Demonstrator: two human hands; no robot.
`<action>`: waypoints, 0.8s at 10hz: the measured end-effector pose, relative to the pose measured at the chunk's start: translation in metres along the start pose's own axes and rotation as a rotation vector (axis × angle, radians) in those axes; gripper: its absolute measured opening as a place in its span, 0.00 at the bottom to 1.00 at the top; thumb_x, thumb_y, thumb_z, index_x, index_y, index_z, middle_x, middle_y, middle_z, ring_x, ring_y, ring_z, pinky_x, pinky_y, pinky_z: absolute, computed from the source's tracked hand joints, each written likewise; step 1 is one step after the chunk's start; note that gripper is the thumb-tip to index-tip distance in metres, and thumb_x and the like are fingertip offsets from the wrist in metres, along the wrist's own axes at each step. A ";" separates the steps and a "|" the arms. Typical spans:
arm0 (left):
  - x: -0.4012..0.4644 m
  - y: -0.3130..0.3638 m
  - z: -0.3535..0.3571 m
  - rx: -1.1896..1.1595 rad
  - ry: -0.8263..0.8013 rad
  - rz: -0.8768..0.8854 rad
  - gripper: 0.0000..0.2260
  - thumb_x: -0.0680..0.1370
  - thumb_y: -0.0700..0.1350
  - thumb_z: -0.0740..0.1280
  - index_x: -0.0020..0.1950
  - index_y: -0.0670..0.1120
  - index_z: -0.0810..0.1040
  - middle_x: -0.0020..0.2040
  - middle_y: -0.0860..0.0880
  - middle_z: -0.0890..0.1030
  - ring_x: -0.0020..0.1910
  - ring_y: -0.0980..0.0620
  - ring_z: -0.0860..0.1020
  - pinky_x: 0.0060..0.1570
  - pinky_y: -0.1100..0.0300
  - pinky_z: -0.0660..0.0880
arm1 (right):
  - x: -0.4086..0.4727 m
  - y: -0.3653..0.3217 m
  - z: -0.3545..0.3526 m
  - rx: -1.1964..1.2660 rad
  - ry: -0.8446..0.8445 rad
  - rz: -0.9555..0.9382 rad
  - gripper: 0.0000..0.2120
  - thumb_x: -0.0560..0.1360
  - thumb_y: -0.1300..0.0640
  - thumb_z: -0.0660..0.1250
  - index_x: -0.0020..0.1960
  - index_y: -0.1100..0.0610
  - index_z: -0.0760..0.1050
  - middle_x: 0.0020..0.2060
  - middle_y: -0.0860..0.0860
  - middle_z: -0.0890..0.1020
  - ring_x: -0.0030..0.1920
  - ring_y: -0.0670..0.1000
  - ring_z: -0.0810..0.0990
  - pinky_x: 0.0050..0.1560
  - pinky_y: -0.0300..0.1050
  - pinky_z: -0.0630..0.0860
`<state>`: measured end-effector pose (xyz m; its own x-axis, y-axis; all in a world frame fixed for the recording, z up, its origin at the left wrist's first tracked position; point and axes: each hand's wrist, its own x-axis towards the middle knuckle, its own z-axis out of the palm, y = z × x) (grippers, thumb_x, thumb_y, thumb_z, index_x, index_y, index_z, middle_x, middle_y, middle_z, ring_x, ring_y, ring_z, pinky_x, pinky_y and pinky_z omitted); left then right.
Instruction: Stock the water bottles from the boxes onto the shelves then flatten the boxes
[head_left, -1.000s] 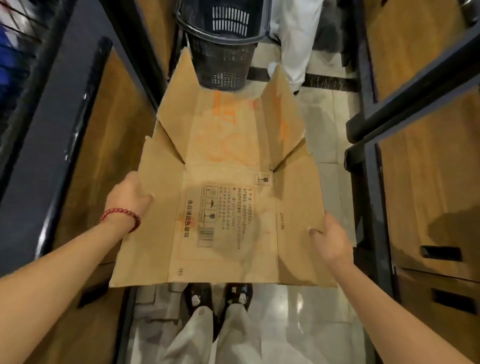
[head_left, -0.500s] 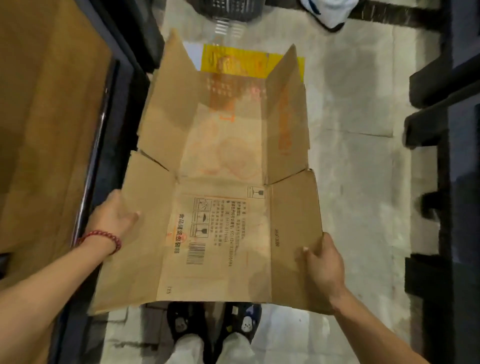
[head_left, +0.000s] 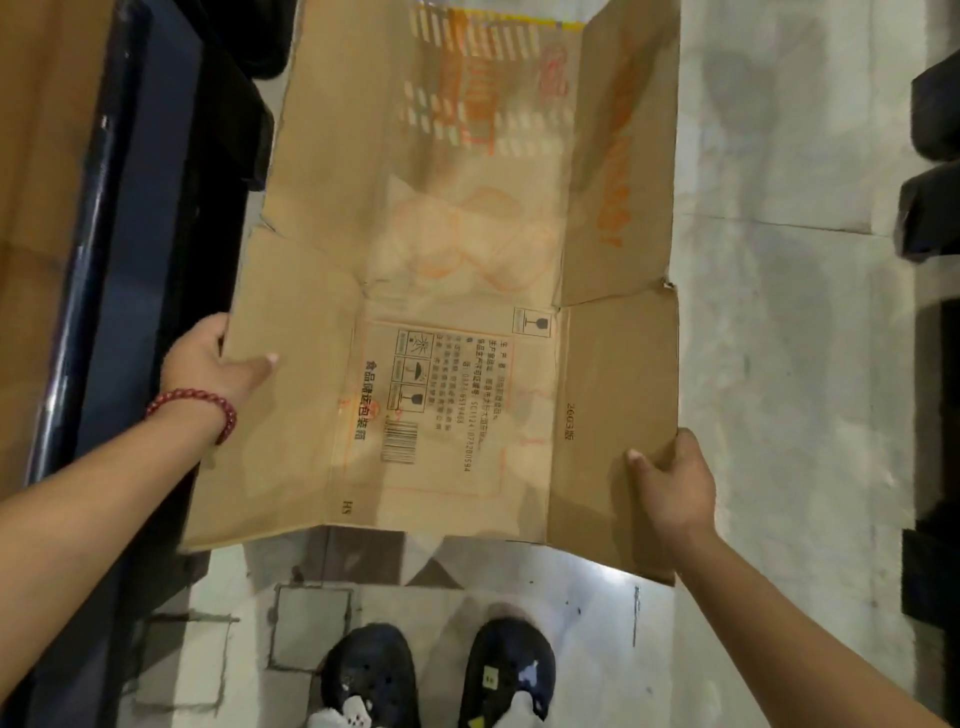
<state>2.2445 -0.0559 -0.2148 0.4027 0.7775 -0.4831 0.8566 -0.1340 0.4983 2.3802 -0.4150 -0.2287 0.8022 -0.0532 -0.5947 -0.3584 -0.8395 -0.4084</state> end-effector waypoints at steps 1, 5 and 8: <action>0.015 -0.009 0.004 -0.021 -0.025 -0.046 0.16 0.75 0.39 0.69 0.63 0.42 0.74 0.56 0.44 0.79 0.49 0.49 0.74 0.48 0.56 0.71 | 0.019 0.006 0.010 -0.020 -0.029 0.046 0.07 0.78 0.58 0.62 0.52 0.60 0.66 0.43 0.53 0.73 0.45 0.56 0.71 0.44 0.44 0.65; 0.034 -0.077 0.022 0.338 0.044 -0.181 0.17 0.71 0.41 0.73 0.57 0.37 0.75 0.53 0.35 0.79 0.53 0.35 0.77 0.52 0.48 0.74 | 0.049 0.037 0.035 -0.172 0.017 0.228 0.14 0.75 0.60 0.66 0.57 0.67 0.69 0.47 0.58 0.75 0.49 0.61 0.74 0.47 0.49 0.69; -0.024 -0.064 0.026 0.401 -0.119 -0.186 0.34 0.71 0.44 0.72 0.72 0.39 0.60 0.67 0.36 0.68 0.63 0.36 0.70 0.59 0.47 0.70 | -0.001 0.028 0.012 -0.191 -0.080 0.218 0.26 0.76 0.60 0.62 0.71 0.65 0.59 0.64 0.64 0.70 0.60 0.64 0.72 0.47 0.47 0.69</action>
